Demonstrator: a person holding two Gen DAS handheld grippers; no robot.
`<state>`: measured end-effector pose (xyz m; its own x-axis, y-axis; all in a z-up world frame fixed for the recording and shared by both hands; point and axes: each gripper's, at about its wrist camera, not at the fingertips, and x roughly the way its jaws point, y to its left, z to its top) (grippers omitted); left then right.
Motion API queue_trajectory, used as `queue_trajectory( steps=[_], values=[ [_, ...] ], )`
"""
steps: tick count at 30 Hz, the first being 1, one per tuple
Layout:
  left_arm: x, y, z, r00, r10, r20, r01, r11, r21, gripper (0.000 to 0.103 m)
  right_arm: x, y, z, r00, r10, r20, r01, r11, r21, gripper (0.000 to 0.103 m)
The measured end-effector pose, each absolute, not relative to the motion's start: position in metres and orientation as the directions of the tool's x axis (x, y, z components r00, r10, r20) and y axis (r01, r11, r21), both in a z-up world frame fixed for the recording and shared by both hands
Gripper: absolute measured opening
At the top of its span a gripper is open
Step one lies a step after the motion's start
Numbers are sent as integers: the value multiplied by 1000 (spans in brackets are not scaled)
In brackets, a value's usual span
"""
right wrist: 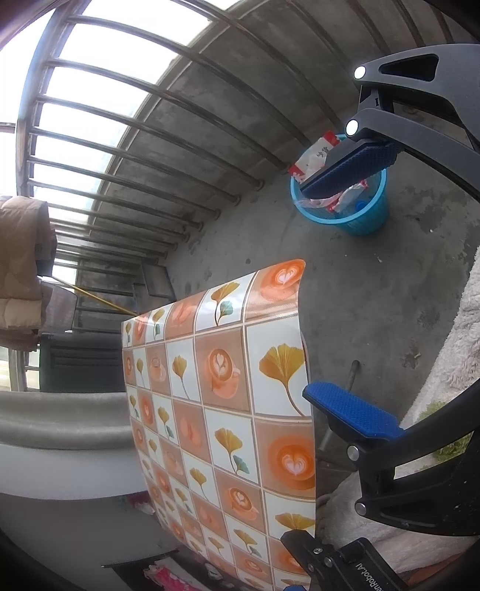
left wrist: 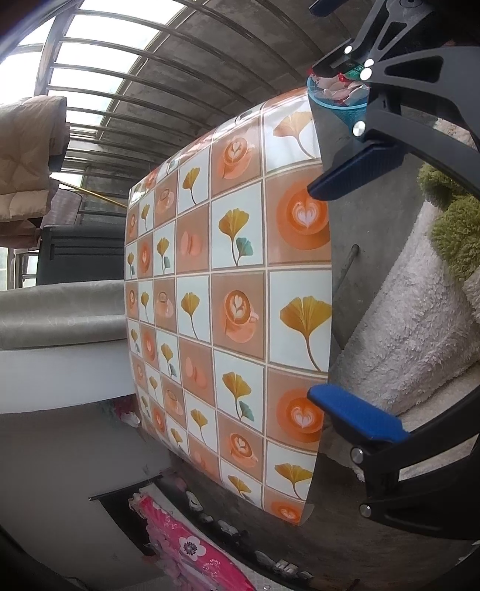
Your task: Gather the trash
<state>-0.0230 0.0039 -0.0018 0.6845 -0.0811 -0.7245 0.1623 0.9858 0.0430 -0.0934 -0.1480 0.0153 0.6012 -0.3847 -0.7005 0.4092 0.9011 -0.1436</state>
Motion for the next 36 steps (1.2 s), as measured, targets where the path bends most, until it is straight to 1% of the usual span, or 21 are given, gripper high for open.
queue_trajectory(
  steps=[15,36],
  values=[
    [-23,14,-2,689,-44,-724,113,992,47,97,-94,-152,17,598,-387,-702,419,897,-138,95],
    [-22,17,-2,690,-25,-723,95,994,56,98,-95,-151,16,597,-390,-701,424,895,-136,95]
  ],
)
